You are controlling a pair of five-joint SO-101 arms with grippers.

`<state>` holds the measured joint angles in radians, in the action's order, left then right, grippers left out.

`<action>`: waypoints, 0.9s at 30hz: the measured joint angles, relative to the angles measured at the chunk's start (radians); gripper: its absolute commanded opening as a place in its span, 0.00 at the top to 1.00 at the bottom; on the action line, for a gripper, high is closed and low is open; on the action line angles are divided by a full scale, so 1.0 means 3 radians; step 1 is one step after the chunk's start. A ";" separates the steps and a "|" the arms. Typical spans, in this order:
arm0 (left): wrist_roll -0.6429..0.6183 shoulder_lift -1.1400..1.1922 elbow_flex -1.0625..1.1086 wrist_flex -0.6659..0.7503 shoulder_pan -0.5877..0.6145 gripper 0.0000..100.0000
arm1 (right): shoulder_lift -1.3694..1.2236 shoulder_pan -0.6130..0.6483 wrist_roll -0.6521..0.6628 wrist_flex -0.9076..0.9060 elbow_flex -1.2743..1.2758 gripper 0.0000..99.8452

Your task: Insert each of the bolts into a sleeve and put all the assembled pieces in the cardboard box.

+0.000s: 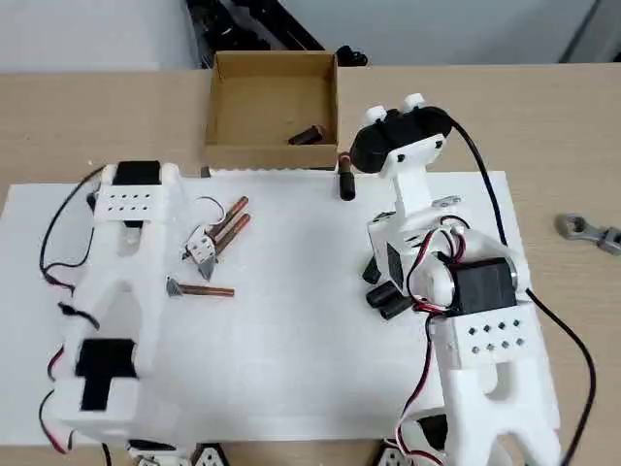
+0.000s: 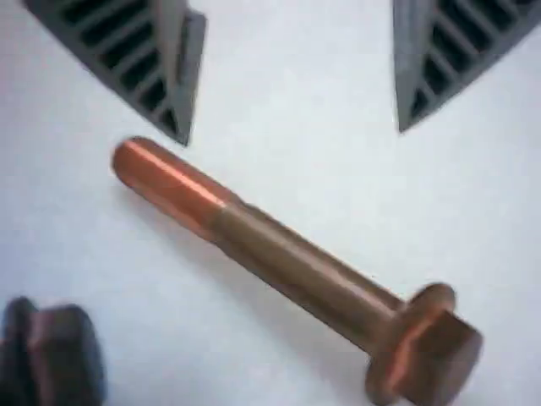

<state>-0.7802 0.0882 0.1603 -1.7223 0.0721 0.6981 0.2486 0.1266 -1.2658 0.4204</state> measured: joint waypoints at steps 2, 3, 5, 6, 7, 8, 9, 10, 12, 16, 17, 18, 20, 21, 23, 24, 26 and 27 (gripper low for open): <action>-0.0056 -0.0010 0.0000 0.0000 0.0010 0.85 | 0.0000 0.0010 0.0000 0.0000 0.0000 1.00; -0.0097 -0.0010 0.0010 0.0000 0.0015 0.84 | 0.0000 0.0010 0.0000 0.0000 0.0000 1.00; -0.0184 0.0000 0.0051 0.0031 0.0015 0.84 | 0.0000 0.0005 0.0000 0.0000 0.0000 1.00; -0.0225 0.0041 0.0066 0.0056 0.0015 0.84 | 0.0000 0.0000 0.0000 0.0000 0.0000 1.00; -0.0251 0.0087 0.0077 0.0097 0.0015 0.84 | 0.0000 0.0000 0.0000 0.0000 0.0000 1.00; -0.0256 0.0148 0.0087 0.0164 0.0015 0.84 | 0.0000 0.0000 0.0000 0.0000 0.0000 1.00; -0.0271 0.0215 0.0092 0.0225 0.0015 0.84 | 0.0000 0.0005 0.0000 0.0000 0.0000 1.00; -0.0276 0.0292 0.0092 0.0312 0.0015 0.84 | 0.0000 0.0010 0.0000 0.0000 0.0000 1.00; -0.0327 0.0440 0.0092 0.0445 0.0015 0.84 | 0.0000 0.0010 0.0000 0.0000 0.0000 1.00; -0.0471 0.0696 0.0087 0.0593 0.0010 0.84 | 0.0000 0.0000 0.0000 0.0000 0.0000 1.00; -0.0496 0.0731 0.0082 0.0604 0.0010 0.85 | 0.0000 0.0005 0.0000 0.0000 0.0000 1.00; -0.0522 0.0772 0.0056 0.0604 0.0010 0.85 | 0.0000 0.0010 0.0000 0.0000 0.0000 1.00; -0.0552 0.0818 0.0041 0.0604 0.0026 0.85 | 0.0000 0.0010 0.0077 0.0000 0.0000 1.00; -0.0563 0.0823 0.0041 0.0619 0.0056 0.85 | 0.0000 0.0010 0.0102 0.0000 0.0000 1.00; -0.0563 0.0823 0.0061 0.0670 0.0102 0.85 | 0.0000 0.0010 0.0123 0.0000 0.0000 1.00; -0.0563 0.0823 0.0066 0.0675 0.0128 0.85 | 0.0000 0.0010 0.0133 0.0000 0.0000 1.00; -0.0563 0.0823 0.0066 0.0680 0.0164 0.86 | 0.0000 0.0010 0.0133 0.0000 0.0000 1.00; -0.0563 0.0823 0.0066 0.0680 0.0174 0.89 | 0.0000 0.0010 0.0133 0.0000 0.0000 1.00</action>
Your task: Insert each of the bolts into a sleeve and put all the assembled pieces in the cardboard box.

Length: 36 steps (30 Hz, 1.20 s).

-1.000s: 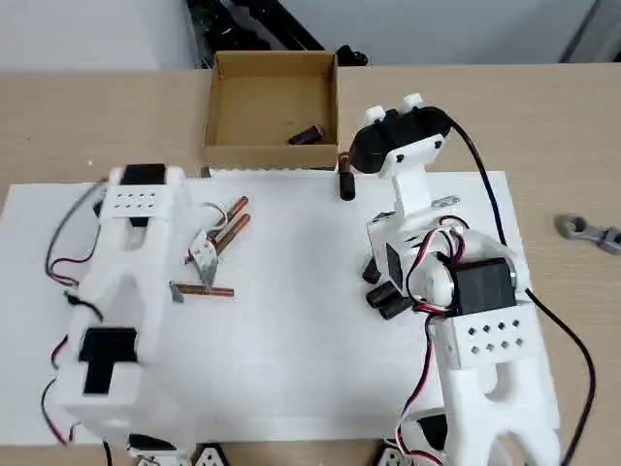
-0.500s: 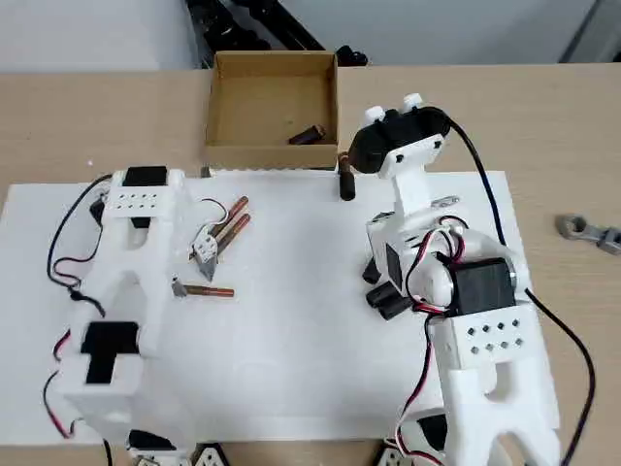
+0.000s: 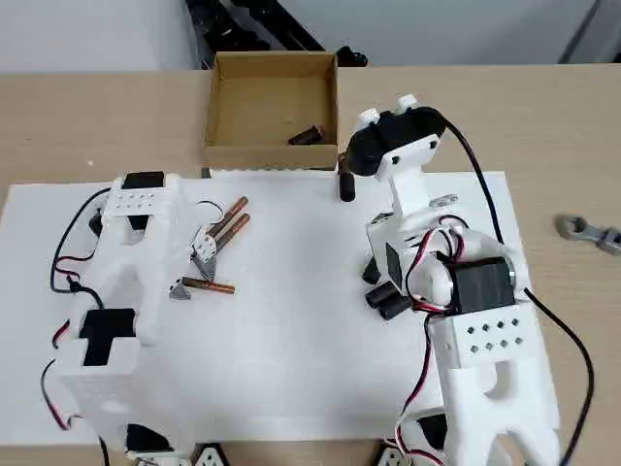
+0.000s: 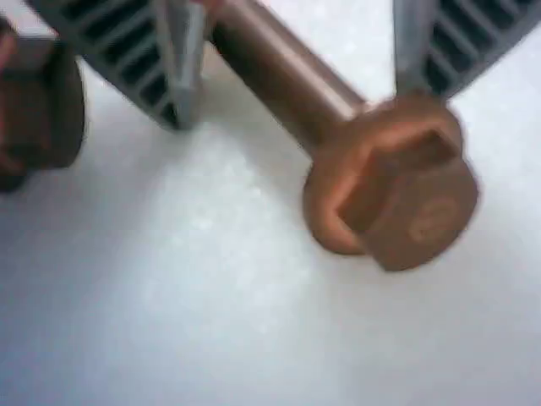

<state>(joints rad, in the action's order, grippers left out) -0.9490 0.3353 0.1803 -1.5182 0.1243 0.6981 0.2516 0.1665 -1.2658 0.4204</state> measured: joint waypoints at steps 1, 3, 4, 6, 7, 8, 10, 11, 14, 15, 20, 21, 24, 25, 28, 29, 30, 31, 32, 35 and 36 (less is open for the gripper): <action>0.0000 0.0005 0.0000 0.0000 0.0005 0.93 | 0.0000 0.0000 0.0000 0.0000 0.0000 1.00; 0.0000 0.0005 -0.0020 0.0041 0.0010 1.00 | 0.0000 0.0000 0.0000 0.0000 0.0000 1.00; 0.0000 0.0005 -0.0026 0.0066 0.0010 0.98 | 0.0000 0.0000 0.0000 0.0000 0.0000 1.00; 0.0020 0.0010 -0.0036 0.0138 0.0005 1.00 | 0.0000 -0.0005 0.0000 0.0000 0.0000 1.00; 0.0066 0.0015 -0.0036 0.0143 0.0005 0.99 | 0.0000 0.0000 0.0000 0.0000 0.0000 1.00; 0.0123 0.0020 -0.0036 0.0148 0.0015 0.99 | 0.0000 0.0000 0.0000 0.0000 0.0000 1.00; 0.0245 0.0020 -0.0036 0.0153 0.0031 0.99 | 0.0000 0.0000 0.0000 0.0000 0.0000 1.00; 0.0292 0.0020 -0.0036 0.0153 0.0031 0.99 | 0.0000 0.0000 0.0000 0.0000 0.0000 1.00; 0.0450 0.0020 -0.0036 0.0148 0.0031 0.99 | 0.0000 0.0000 0.0000 0.0000 0.0000 1.00; 0.0517 0.0020 -0.0036 0.0123 0.0031 0.99 | 0.0000 0.0000 0.0000 0.0000 0.0000 1.00; 0.1013 0.0066 -0.0159 -0.0128 0.0046 0.99 | 0.0000 0.0000 0.0000 0.0000 0.0000 1.00; 0.1146 0.0107 -0.0230 -0.0230 0.0046 0.99 | 0.0000 -0.0005 0.0000 0.0000 0.0000 1.00; 0.1647 0.0148 -0.0414 -0.0578 0.0077 1.00 | 0.0000 -0.0005 0.0000 0.0000 0.0000 1.00; 0.1867 0.0169 -0.0471 -0.0598 0.0087 1.00 | 0.0000 0.0000 0.0000 0.0000 0.0000 1.00; 0.2593 0.0169 -0.0598 -0.0660 0.0072 1.00 | 0.0000 0.0000 0.0000 0.0000 0.0000 1.00; 0.2746 0.0169 -0.0604 -0.0665 0.0072 1.00 | 0.0000 0.0000 0.0000 0.0000 0.0000 1.00; 0.2823 0.0164 -0.0604 -0.0665 0.0077 1.00 | 0.0000 0.0000 0.0000 0.0000 0.0000 1.00; 0.2864 0.0164 -0.0604 -0.0665 0.0077 1.00 | 0.0000 -0.0005 0.0000 0.0000 0.0000 1.00; 0.2915 0.0143 -0.0604 -0.0675 0.0077 1.00 | 0.0000 -0.0005 0.0000 0.0000 0.0000 1.00; 0.3079 -0.0015 -0.0604 -0.0680 0.0077 1.00 | 0.0000 0.0000 0.0000 0.0010 0.0000 1.00; 0.3130 -0.0087 -0.0629 -0.0680 0.0077 1.00 | 0.0000 0.0000 -0.0020 0.0056 0.0000 0.99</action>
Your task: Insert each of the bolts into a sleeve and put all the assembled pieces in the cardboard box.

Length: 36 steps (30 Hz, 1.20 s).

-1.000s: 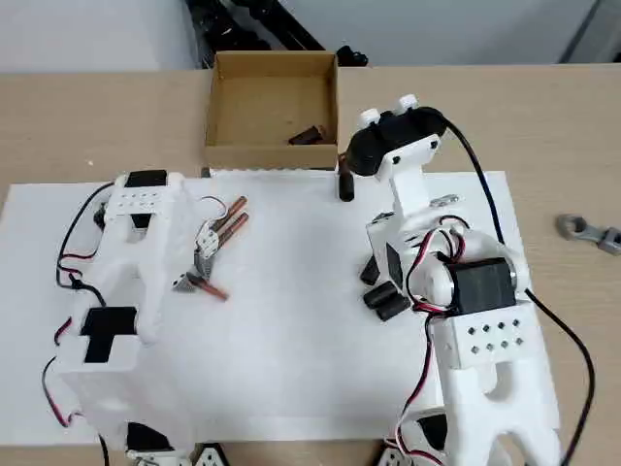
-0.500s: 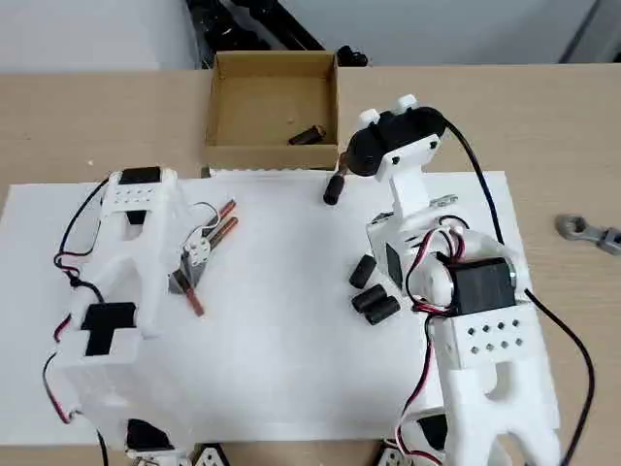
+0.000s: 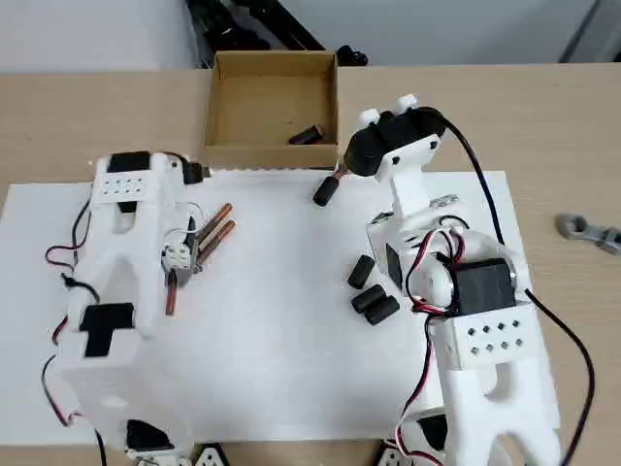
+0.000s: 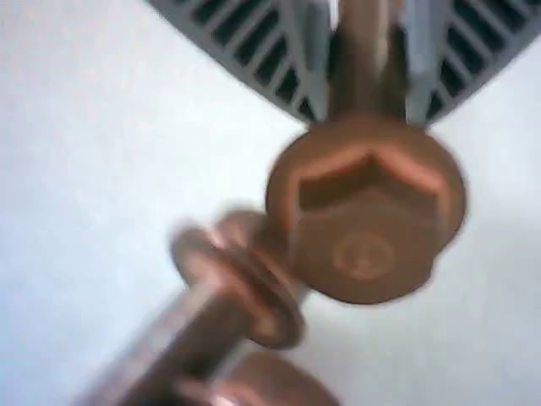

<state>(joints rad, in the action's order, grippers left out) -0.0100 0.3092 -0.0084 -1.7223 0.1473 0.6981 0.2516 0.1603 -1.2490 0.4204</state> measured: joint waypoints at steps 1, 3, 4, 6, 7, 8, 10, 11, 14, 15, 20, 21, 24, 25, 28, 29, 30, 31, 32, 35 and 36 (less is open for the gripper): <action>0.0036 -0.0077 -0.0046 0.0000 0.0000 1.00 | 0.0000 0.0000 -0.0056 0.0072 0.0000 0.99; 0.0072 -0.0266 -0.0138 0.0000 0.0000 1.00 | 0.0000 -0.0005 -0.0220 0.0225 0.0000 0.99; 0.0082 -0.0373 -0.0184 0.0000 0.0000 1.00 | 0.0000 -0.0005 -0.0302 0.0307 0.0000 0.99; 0.0123 -0.0598 -0.0261 0.0000 0.0005 1.00 | -0.0051 0.0000 -0.0491 0.0440 0.0000 0.99; 0.0148 -0.0716 -0.0292 0.0000 0.0005 1.00 | -0.0113 0.0000 -0.0593 0.0496 0.0000 0.99; 0.0164 -0.0829 -0.0327 -0.0005 0.0005 1.00 | -0.0189 0.0000 -0.0696 0.0537 0.0000 0.99; 0.0174 -0.1028 -0.0394 -0.0005 0.0005 1.00 | -0.0399 -0.0005 -0.0931 0.0609 0.0000 0.99; 0.0174 -0.1120 -0.0414 -0.0005 0.0005 1.00 | -0.0522 -0.0010 -0.1043 0.0670 0.0000 0.98; 0.0174 -0.1355 -0.0430 -0.0020 0.0005 1.00 | -0.0895 0.0010 -0.1279 0.0880 0.0000 0.93; 0.0174 -0.1422 -0.0430 -0.0026 0.0005 1.00 | -0.0987 0.0031 -0.1320 0.0962 0.0000 0.91; 0.0174 -0.1662 -0.0430 -0.0036 0.0005 1.00 | -0.1325 0.0097 -0.1417 0.1135 -0.0159 0.91; 0.0174 -0.1698 -0.0430 -0.0036 0.0005 1.00 | -0.1381 0.0107 -0.1417 0.1135 -0.0225 0.91; 0.0199 -0.1785 -0.0430 -0.0041 0.0005 1.00 | -0.1458 0.0107 -0.1417 0.1110 -0.0353 0.91; 0.0240 -0.1816 -0.0430 -0.0041 0.0005 1.00 | -0.1458 0.0072 -0.1417 0.1059 -0.0378 0.91; 0.0307 -0.1928 -0.0430 -0.0046 0.0005 1.00 | -0.1458 -0.0118 -0.1417 0.0798 -0.0486 0.91; 0.0317 -0.1964 -0.0430 -0.0046 0.0005 1.00 | -0.1458 -0.0189 -0.1417 0.0680 -0.0527 0.91; 0.0322 -0.2005 -0.0430 -0.0046 0.0005 1.00 | -0.1458 -0.0271 -0.1417 0.0563 -0.0583 0.91; 0.0322 -0.2041 -0.0430 -0.0051 0.0005 1.00 | -0.1458 -0.0343 -0.1417 0.0435 -0.0639 0.91; 0.0322 -0.2076 -0.0430 -0.0051 0.0005 1.00 | -0.1458 -0.0419 -0.1417 0.0297 -0.0696 0.91; 0.0322 -0.2169 -0.0430 -0.0056 0.0005 1.00 | -0.1458 -0.0563 -0.1417 -0.0128 -0.0864 0.91; 0.0322 -0.2194 -0.0430 -0.0056 0.0005 1.00 | -0.1458 -0.0578 -0.1417 -0.0266 -0.0905 0.91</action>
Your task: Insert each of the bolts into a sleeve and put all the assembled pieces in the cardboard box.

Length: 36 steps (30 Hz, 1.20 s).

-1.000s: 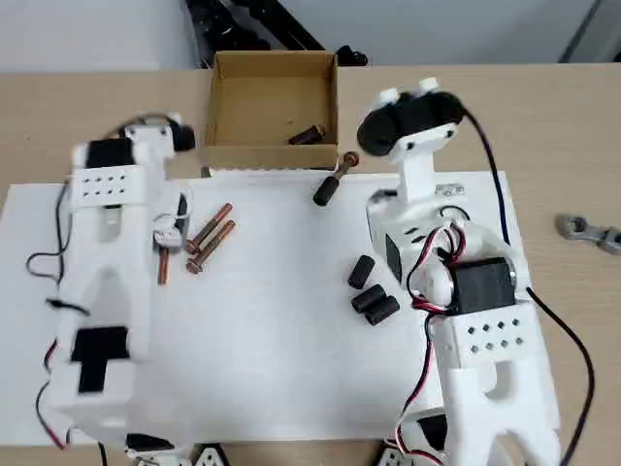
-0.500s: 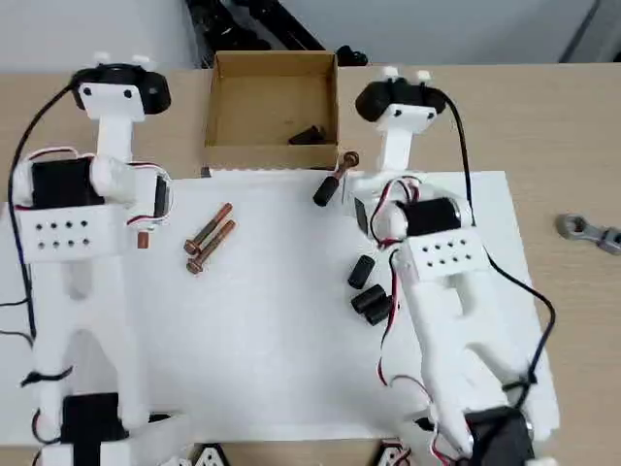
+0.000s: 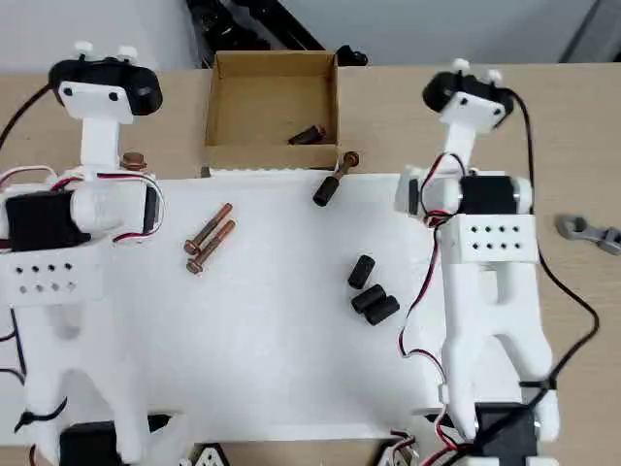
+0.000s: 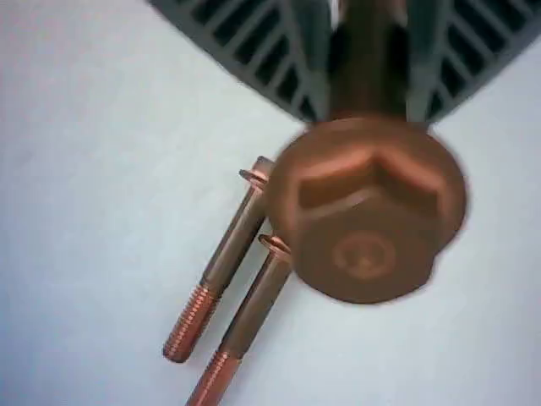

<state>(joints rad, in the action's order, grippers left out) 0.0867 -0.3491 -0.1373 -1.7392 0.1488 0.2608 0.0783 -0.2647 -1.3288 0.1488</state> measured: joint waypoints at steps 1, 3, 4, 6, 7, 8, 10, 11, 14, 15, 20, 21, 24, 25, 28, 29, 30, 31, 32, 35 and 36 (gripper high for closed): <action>0.0000 -0.0026 0.0000 0.0000 0.0000 1.00 | 0.0000 -0.0010 0.0000 -0.0133 -0.0026 0.91; 0.0000 -0.0066 0.0000 -0.0005 0.0000 1.00 | 0.0000 -0.0010 -0.0010 -0.0363 -0.0041 0.91; 0.0000 -0.0087 0.0000 -0.0005 0.0000 1.00 | 0.0000 -0.0010 -0.0010 -0.0445 -0.0041 0.91; 0.0000 -0.0143 0.0000 -0.0005 0.0000 1.00 | 0.0000 -0.0005 -0.0010 -0.0557 -0.0041 0.91; 0.0000 -0.0174 0.0000 -0.0005 0.0000 1.00 | 0.0000 -0.0005 -0.0010 -0.0588 -0.0041 0.91; 0.0000 -0.0210 0.0000 -0.0005 0.0000 1.00 | 0.0000 -0.0005 -0.0010 -0.0609 -0.0041 0.91; 0.0000 -0.0271 0.0000 -0.0005 0.0000 1.00 | 0.0000 -0.0005 -0.0010 -0.0629 -0.0041 0.91; 0.0000 -0.0292 0.0000 -0.0005 0.0000 1.00 | 0.0000 -0.0005 -0.0010 -0.0639 -0.0041 0.91; 0.0000 -0.0317 0.0000 -0.0005 0.0000 1.00 | -0.0026 0.0159 -0.0026 -0.0680 -0.0041 0.91; 0.0000 -0.0317 0.0000 -0.0010 0.0000 1.00 | -0.0031 0.0245 -0.0031 -0.0680 -0.0041 0.91; 0.0000 -0.0317 0.0000 -0.0010 0.0000 1.00 | -0.0036 0.0624 -0.0430 -0.0471 0.0245 0.86; 0.0000 -0.0317 0.0000 -0.0010 0.0000 1.00 | -0.0036 0.0629 -0.0527 -0.0394 0.0317 0.85; 0.0000 -0.0317 0.0000 -0.0010 0.0000 1.00 | -0.0036 0.0624 -0.0670 -0.0174 0.0557 0.83; 0.0000 -0.0317 0.0000 -0.0010 0.0000 1.00 | -0.0036 0.0624 -0.0690 -0.0113 0.0634 0.83; 0.0000 -0.0317 0.0000 -0.0010 0.0000 1.00 | -0.0036 0.0660 -0.0726 0.0128 0.0854 0.83; 0.0000 -0.0317 0.0000 -0.0010 0.0000 1.00 | -0.0036 0.0706 -0.0726 0.0210 0.0936 0.83; 0.0000 -0.0317 0.0000 -0.0010 0.0000 1.00 | -0.0036 0.0762 -0.0726 0.0292 0.1008 0.83; 0.0000 -0.0317 0.0000 -0.0010 0.0000 1.00 | -0.0036 0.0813 -0.0731 0.0378 0.1074 0.83; 0.0000 -0.0317 0.0000 -0.0010 0.0000 1.00 | -0.0036 0.0859 -0.0731 0.0450 0.1141 0.83; 0.0000 -0.0317 0.0000 -0.0010 0.0000 1.00 | -0.0036 0.0926 -0.0731 0.0593 0.1207 0.83; 0.0000 -0.0317 0.0000 -0.0010 0.0000 1.00 | -0.0036 0.0936 -0.0731 0.0619 0.1217 0.83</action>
<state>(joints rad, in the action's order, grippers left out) 0.0867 -0.4442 -0.1373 -1.7423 0.1488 0.2501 0.3590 -0.4841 -1.1431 0.5140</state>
